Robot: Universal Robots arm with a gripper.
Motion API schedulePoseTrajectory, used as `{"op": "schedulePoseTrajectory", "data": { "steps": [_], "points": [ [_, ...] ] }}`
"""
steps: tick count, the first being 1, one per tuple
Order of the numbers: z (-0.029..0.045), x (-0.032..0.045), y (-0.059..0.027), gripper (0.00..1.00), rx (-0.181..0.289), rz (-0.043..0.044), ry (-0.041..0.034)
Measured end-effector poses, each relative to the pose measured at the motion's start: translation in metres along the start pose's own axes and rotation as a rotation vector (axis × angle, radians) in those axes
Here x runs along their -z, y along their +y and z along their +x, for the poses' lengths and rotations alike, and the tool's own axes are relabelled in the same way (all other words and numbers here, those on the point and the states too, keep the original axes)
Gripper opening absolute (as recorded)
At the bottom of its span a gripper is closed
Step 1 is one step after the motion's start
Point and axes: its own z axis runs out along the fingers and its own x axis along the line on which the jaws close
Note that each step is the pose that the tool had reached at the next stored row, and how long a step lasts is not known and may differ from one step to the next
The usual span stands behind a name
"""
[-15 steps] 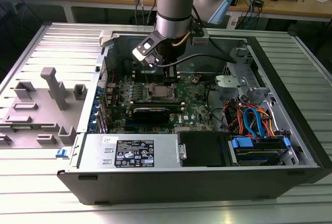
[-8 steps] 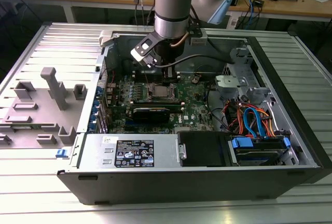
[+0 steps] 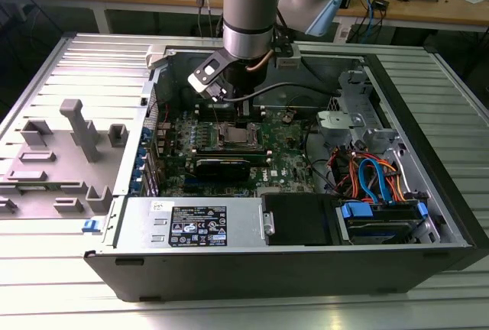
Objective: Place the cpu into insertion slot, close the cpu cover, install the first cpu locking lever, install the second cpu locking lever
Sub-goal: 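Close the cpu cover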
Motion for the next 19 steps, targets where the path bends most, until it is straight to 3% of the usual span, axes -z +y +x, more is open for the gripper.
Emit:
{"op": "schedulePoseTrajectory", "data": {
  "steps": [11,19],
  "points": [
    [0.0001,-0.0002,-0.0002,0.11,0.0,0.0001,0.0002],
    [0.0006,-0.0052,-0.0131,0.11,0.0,-0.0001,0.0024]
  ]
}}
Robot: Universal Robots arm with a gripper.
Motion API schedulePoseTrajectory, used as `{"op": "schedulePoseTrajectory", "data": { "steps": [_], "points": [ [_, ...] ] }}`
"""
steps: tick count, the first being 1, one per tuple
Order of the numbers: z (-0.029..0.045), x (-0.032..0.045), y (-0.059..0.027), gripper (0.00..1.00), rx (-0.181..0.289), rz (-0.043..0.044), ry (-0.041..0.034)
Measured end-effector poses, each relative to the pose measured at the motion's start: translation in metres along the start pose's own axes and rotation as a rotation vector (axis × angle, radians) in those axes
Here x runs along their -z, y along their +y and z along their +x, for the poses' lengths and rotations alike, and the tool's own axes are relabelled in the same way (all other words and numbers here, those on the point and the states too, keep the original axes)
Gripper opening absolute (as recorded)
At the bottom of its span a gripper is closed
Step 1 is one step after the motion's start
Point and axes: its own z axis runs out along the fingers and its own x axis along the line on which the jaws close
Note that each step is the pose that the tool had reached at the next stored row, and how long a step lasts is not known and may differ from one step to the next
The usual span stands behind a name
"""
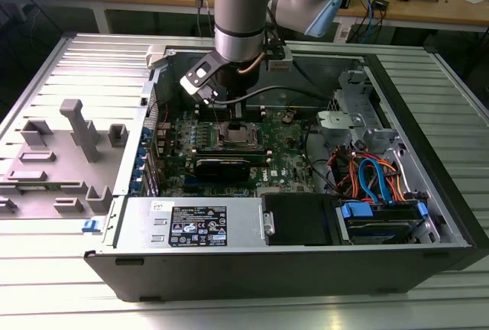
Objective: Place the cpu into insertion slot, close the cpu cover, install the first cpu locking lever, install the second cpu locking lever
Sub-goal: 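Close the cpu cover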
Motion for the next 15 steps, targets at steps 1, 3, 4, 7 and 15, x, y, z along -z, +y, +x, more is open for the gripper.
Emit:
{"op": "schedulePoseTrajectory", "data": {
  "steps": [1,3,4,7,15],
  "points": [
    [0.0001,-0.001,-0.0016,0.11,0.0,0.0,0.0002],
    [0.0002,-0.0017,-0.0043,0.11,0.0,0.0,0.0003],
    [0.0003,-0.002,-0.0061,0.11,0.0,0.0,0.0003],
    [0.0004,-0.0033,-0.0097,0.11,0.0,0.0002,0.0002],
    [0.0003,-0.0138,-0.0121,0.11,0.002,0.0055,0.0009]
  ]
}}
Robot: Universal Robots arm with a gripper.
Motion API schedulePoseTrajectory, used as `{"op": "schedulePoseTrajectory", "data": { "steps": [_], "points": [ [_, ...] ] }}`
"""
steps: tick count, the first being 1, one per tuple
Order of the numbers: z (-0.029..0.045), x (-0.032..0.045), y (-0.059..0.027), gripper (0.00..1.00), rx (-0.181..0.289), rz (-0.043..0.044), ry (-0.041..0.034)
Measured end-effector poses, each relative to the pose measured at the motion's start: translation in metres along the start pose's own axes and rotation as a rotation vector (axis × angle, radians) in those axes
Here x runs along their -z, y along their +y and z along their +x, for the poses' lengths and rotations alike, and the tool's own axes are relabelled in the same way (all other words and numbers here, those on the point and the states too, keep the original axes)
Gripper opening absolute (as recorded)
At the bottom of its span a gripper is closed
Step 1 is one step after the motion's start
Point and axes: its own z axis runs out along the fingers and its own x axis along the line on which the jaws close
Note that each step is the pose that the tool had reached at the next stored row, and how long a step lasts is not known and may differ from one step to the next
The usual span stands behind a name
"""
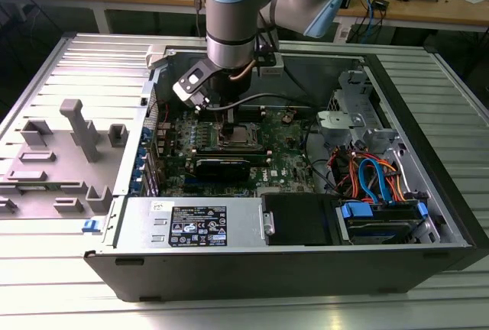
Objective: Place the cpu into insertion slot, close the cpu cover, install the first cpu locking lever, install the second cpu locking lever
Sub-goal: 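Close the cpu cover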
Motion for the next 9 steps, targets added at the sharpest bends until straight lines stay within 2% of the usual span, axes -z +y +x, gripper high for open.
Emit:
{"op": "schedulePoseTrajectory", "data": {
  "steps": [4,6,7,9],
  "points": [
    [-0.0001,-0.0056,-0.0002,0.11,0.0,0.0017,-0.0002],
    [-0.0002,-0.0058,-0.0003,0.11,0.0,0.0018,-0.0003],
    [0.0,-0.0043,-0.0001,0.11,0.0,0.0011,0.0007],
    [0.0002,0.0063,-0.0001,0.11,0.0,0.0016,-0.0009]
  ]
}}
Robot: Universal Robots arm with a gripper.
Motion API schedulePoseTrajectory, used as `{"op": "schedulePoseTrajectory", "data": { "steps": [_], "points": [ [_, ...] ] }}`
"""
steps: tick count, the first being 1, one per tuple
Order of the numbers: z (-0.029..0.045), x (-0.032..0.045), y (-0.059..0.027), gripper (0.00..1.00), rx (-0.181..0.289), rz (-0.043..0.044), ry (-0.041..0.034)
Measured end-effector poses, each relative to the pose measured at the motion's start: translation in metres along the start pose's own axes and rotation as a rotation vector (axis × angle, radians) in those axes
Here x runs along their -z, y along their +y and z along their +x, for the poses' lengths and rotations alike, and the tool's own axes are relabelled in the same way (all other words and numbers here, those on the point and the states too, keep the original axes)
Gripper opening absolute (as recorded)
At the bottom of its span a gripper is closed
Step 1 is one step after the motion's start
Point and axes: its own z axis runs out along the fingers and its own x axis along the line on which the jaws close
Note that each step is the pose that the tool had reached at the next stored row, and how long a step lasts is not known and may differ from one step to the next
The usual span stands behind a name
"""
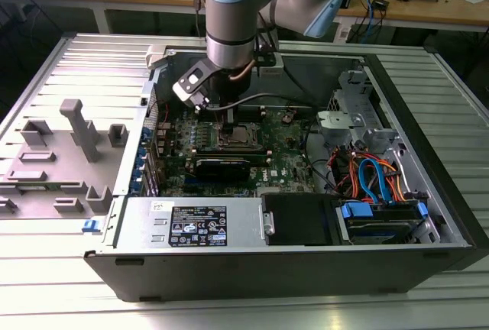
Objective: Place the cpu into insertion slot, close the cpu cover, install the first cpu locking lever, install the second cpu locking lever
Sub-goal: 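Close the cpu cover, then install the first cpu locking lever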
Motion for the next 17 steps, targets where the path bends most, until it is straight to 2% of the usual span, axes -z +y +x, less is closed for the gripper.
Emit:
{"op": "schedulePoseTrajectory", "data": {
  "steps": [3,7,10,17],
  "points": [
    [0.0,0.003,0.0022,0.11,0.0,0.0001,-0.0022],
    [-0.0009,0.0028,0.0184,0.11,0.0,0.0001,-0.0024],
    [-0.0012,0.0027,0.0233,0.11,0.0,0.0001,-0.0025],
    [-0.0011,0.0031,0.0247,0.11,0.0,0.0,-0.0023]
  ]
}}
